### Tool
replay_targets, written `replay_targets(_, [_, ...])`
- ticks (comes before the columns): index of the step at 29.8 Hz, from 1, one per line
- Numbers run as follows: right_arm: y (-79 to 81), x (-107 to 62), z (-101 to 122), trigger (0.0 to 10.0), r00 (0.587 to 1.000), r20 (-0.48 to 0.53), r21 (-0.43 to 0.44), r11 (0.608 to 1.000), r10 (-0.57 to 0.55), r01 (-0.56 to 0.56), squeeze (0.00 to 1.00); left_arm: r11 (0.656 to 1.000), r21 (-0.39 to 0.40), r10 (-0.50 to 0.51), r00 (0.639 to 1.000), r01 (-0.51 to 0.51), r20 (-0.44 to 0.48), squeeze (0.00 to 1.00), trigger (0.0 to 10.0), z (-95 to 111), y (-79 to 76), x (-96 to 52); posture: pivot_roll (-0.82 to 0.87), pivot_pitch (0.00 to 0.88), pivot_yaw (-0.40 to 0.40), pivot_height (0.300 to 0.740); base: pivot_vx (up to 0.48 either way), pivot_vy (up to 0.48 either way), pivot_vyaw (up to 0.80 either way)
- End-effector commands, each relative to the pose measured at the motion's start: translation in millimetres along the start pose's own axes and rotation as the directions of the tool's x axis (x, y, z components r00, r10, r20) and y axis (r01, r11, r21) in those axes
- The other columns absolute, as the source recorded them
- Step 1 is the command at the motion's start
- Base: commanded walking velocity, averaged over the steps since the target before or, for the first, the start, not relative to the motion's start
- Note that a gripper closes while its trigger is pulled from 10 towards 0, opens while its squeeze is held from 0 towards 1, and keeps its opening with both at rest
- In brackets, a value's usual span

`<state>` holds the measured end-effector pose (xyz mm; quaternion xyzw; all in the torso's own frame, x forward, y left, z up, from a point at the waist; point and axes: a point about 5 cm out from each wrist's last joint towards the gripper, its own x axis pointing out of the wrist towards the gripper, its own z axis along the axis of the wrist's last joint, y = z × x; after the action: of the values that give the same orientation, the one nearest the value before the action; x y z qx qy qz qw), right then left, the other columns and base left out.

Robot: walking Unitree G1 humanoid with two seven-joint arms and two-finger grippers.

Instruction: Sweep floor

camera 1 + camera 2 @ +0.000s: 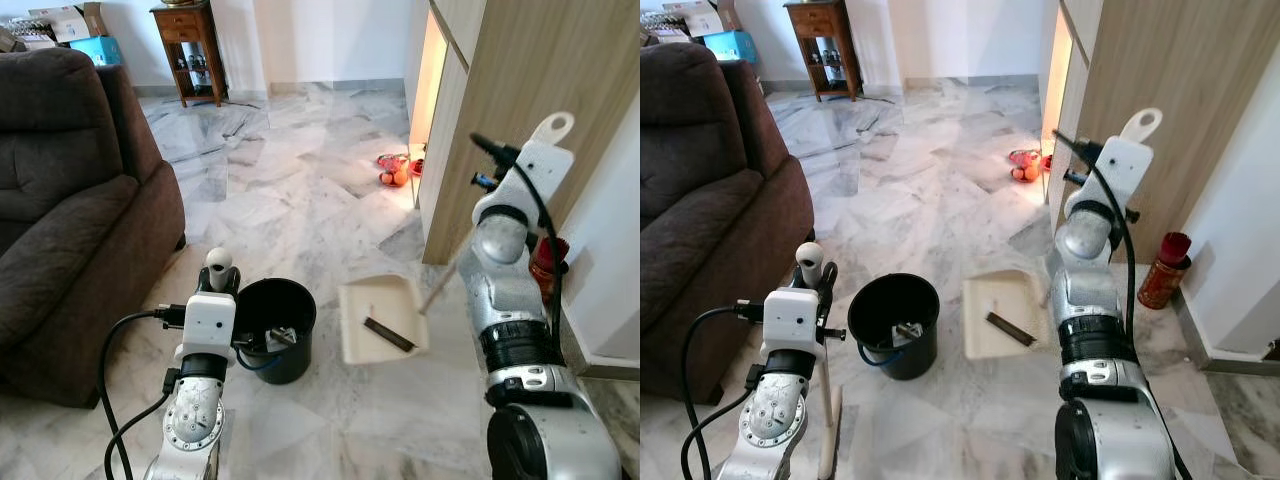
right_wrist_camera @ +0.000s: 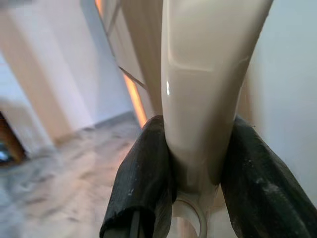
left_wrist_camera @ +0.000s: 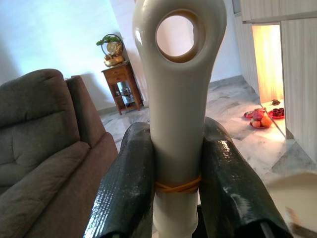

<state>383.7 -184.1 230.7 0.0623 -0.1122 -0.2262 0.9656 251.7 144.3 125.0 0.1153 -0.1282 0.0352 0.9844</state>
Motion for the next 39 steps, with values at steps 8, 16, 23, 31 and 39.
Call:
replay_targets(8, [5.9,5.3,43,10.0,0.990,0.142,0.073,0.997,-0.006,-0.005,0.00,1.000,0.026,0.002,0.999,-0.003,0.044,0.00,10.0,6,3.7,3.3,-0.16,0.000,0.090,0.740,0.000,0.000,0.00])
replay_targets(16, [37.0,-11.2,42,10.0,0.979,0.116,0.170,0.968,0.168,-0.186,0.00,1.000,0.027,0.002,0.999,-0.003,0.044,0.00,10.0,7,3.3,2.7,-0.16,0.000,0.093,0.740,0.000,0.000,0.00])
replay_targets(23, [46.8,-18.8,36,10.0,0.974,0.087,0.206,0.953,0.210,-0.224,0.00,0.999,0.044,0.000,0.999,-0.002,0.045,0.00,10.0,7,3.4,1.0,-0.16,0.000,0.092,0.740,0.000,0.000,0.00])
replay_targets(31, [59.4,-27.0,43,10.0,0.939,0.145,0.268,0.901,0.313,-0.342,0.00,0.999,0.050,-0.005,0.999,0.002,0.049,0.00,10.0,8,2.0,0.6,-0.15,0.000,0.092,0.740,0.000,0.000,0.00])
replay_targets(39, [64.4,-31.5,41,10.0,0.922,0.146,0.302,0.871,0.358,-0.386,0.00,0.998,0.057,-0.018,0.999,0.016,0.050,0.00,10.0,8,0.9,0.3,-0.15,0.000,0.096,0.740,0.000,0.000,0.00])
